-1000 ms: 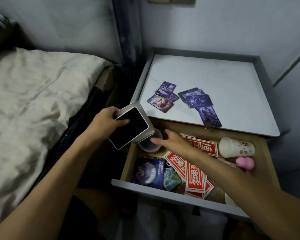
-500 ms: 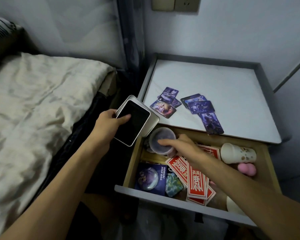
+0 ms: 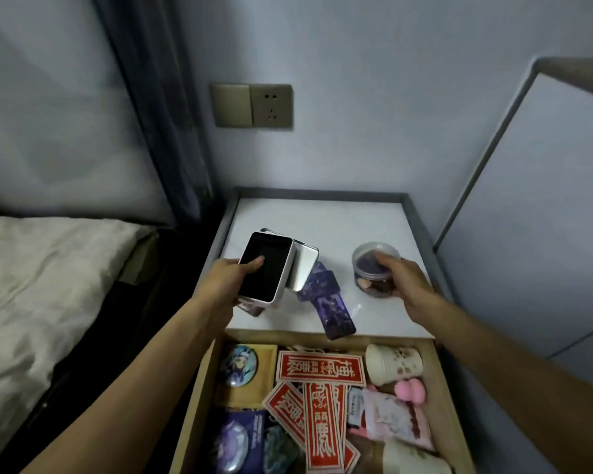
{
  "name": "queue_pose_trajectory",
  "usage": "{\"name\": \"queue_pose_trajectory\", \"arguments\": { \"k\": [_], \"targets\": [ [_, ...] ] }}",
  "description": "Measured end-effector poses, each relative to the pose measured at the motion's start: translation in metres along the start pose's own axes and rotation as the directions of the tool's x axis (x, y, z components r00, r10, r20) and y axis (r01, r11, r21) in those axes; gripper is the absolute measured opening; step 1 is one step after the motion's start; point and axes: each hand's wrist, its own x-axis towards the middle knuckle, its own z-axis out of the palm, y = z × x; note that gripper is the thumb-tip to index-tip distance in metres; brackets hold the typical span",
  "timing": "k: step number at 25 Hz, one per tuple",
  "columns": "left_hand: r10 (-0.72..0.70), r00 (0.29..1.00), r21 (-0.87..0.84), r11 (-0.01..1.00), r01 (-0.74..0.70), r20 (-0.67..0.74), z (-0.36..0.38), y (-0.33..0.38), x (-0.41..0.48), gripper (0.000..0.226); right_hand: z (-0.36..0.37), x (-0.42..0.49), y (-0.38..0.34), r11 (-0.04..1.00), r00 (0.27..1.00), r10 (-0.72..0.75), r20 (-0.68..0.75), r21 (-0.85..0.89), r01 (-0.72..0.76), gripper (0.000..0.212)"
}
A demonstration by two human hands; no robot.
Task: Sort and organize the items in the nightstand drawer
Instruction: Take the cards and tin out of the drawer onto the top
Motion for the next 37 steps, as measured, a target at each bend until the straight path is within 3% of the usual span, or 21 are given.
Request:
{"name": "queue_pose_trajectory", "arguments": {
  "k": [6,17,19,21,22,24,26,28,30,33,37],
  "targets": [
    [0.005,1.0,0.16,0.987,-0.004,-0.004,0.044,0.019,0.057,0.027,-0.006,0.057,-0.009,0.996,0.999,-0.005,-0.033,-0.087,0.002,0.036],
    [0.004,0.996,0.124,0.992,-0.015,0.091,0.071,0.023,0.1,0.024,-0.016,0.059,-0.027,0.954,0.999,-0.052,-0.004,-0.296,0.049,0.023],
    [-0.015,0.992,0.126,0.992,-0.002,0.128,0.073,0.023,0.105,0.026,-0.015,0.053,-0.033,0.911,0.985,-0.167,-0.033,-0.387,0.141,0.034],
    [-0.029,0.988,0.12,0.993,0.01,0.151,0.076,0.025,0.107,0.024,-0.008,0.046,-0.045,0.786,0.912,-0.404,0.063,-0.487,0.382,0.046],
    [-0.026,0.988,0.102,0.995,0.011,0.153,0.077,0.027,0.108,0.022,0.0,0.043,-0.052,0.739,0.87,-0.46,0.175,-0.468,0.485,0.05],
    [-0.021,0.991,0.015,1.0,0.019,0.135,0.078,0.032,0.113,0.018,0.017,0.045,-0.066,0.782,0.836,-0.4,0.375,-0.336,0.525,0.051],
    [-0.007,0.992,-0.017,1.0,0.009,0.126,0.077,0.036,0.121,0.018,0.03,0.051,-0.077,0.909,0.852,-0.296,0.432,-0.145,0.39,0.045],
    [0.012,0.992,0.011,1.0,-0.013,0.128,0.078,0.038,0.13,0.017,0.041,0.055,-0.087,0.958,0.863,-0.247,0.442,-0.02,0.284,0.038],
    [0.027,0.987,0.01,1.0,-0.029,0.157,0.081,0.043,0.138,0.017,0.048,0.06,-0.092,0.957,0.879,-0.255,0.403,-0.024,0.288,0.033],
    [0.082,0.963,0.066,0.993,-0.102,0.256,0.082,0.053,0.156,0.026,0.043,0.103,-0.091,0.95,0.95,-0.241,0.197,-0.152,0.273,0.045],
    [0.214,0.971,0.333,0.912,-0.238,0.106,0.079,0.054,0.197,0.025,0.014,0.176,-0.086,0.9,0.986,-0.168,0.005,-0.408,0.155,0.048]
  ]
}}
